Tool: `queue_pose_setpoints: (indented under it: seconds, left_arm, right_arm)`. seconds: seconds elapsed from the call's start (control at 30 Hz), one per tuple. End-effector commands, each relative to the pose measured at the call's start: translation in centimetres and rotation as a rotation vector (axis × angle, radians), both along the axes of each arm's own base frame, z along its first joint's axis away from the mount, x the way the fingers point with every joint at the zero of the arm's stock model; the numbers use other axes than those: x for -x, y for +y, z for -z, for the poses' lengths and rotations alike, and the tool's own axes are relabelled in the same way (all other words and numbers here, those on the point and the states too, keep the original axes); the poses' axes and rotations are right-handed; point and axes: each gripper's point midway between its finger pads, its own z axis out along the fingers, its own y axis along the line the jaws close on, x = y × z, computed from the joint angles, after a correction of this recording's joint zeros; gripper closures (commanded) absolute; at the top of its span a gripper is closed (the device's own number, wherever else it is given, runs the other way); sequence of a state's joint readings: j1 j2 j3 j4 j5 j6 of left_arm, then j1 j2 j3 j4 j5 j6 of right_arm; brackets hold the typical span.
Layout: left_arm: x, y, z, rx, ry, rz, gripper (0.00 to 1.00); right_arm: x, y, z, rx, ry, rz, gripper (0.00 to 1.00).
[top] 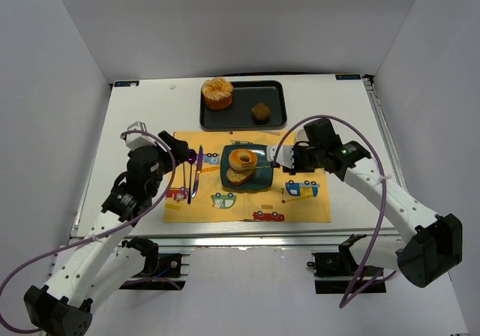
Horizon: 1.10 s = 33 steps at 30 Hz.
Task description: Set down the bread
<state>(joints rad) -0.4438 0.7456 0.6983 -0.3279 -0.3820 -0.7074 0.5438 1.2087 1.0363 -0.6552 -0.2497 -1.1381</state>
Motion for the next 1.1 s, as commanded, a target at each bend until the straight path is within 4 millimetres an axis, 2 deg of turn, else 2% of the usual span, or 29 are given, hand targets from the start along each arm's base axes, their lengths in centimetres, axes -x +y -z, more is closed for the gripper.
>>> queue_pose_setpoints:
  seconds: [0.0,0.17,0.2,0.33,0.43,0.53,0.6,0.63,0.67,0.7,0.73,0.77,0.8,0.83,0.9,0.93,1.0,1.03,1.07]
  left_arm:
    - [0.2,0.2,-1.5,0.032,-0.046,-0.006,0.05]
    - [0.6,0.4,-1.5,0.044,-0.053,-0.015,0.05]
    - [0.6,0.5,-1.5,0.044,-0.053,-0.015,0.05]
    - [0.6,0.4,-1.6,0.043,-0.056,-0.013,0.05]
    - [0.4,0.3,-1.7,0.044,-0.057,-0.010,0.05]
    - [0.3,0.1,-1.7,0.050,-0.060,-0.003,0.05]
    - [0.3,0.0,-1.8,0.052,-0.062,0.001,0.05]
    - [0.3,0.0,-1.8,0.053,-0.063,0.003,0.06]
    - [0.3,-0.1,-1.7,0.055,-0.063,0.004,0.06]
    - [0.2,-0.2,-1.8,0.059,-0.066,0.011,0.06]
    - [0.2,-0.4,-1.8,0.062,-0.068,0.016,0.08]
    - [0.1,-0.5,-1.9,0.064,-0.071,0.020,0.08]
    - [0.1,-0.7,-1.9,0.067,-0.071,0.030,0.09]
    - [0.0,-0.9,-1.9,0.069,-0.074,0.037,0.14]
    - [-0.1,-1.6,-1.9,0.077,-0.074,0.071,0.22]
    - [-0.1,-1.8,-1.9,0.074,-0.074,0.087,0.41]
    - [-0.2,-2.6,-1.8,0.081,-0.068,0.124,0.63]
    - [-0.3,-2.8,-1.5,0.081,-0.061,0.135,0.72]
    - [-0.3,-3.1,-1.6,0.084,-0.063,0.148,0.80]
  right_arm:
    - [0.4,0.6,-0.6,-0.038,-0.019,-0.029,0.67]
    - [0.6,0.6,-1.1,-0.042,-0.026,-0.035,0.58]
    - [0.6,0.6,-1.3,-0.045,-0.029,-0.034,0.53]
    - [1.0,0.6,-2.5,-0.065,-0.041,-0.029,0.52]
    - [1.1,0.6,-4.1,-0.098,-0.062,-0.017,0.53]
    - [1.3,0.8,-6.5,-0.154,-0.093,-0.005,0.55]
    - [1.2,0.8,-8.6,-0.220,-0.106,0.045,0.61]
    - [0.4,1.0,-10.0,-0.278,-0.140,0.086,0.66]
    - [-0.6,0.1,-11.1,-0.320,-0.167,0.176,0.74]
    - [-1.1,-0.5,-11.0,-0.387,-0.120,0.286,0.89]
    - [-2.4,-2.3,-11.1,-0.424,-0.123,0.400,0.98]
    - [-3.9,-3.6,-12.4,-0.500,-0.172,0.489,1.00]
    - [-4.4,-4.9,-11.2,-0.562,-0.110,0.603,1.00]
    - [-6.0,-8.1,-11.6,-0.618,-0.144,0.728,1.00]
    - [-7.0,-11.3,-10.5,-0.673,-0.124,0.878,1.00]
    - [-7.5,-14.1,-9.0,-0.699,-0.087,0.988,1.00]
    - [-8.3,-17.1,-8.0,-0.740,-0.089,1.083,1.00]
    - [-8.5,-19.2,-5.4,-0.745,-0.040,1.185,1.00]
    - [-8.8,-20.3,-4.3,-0.756,-0.023,1.233,1.00]
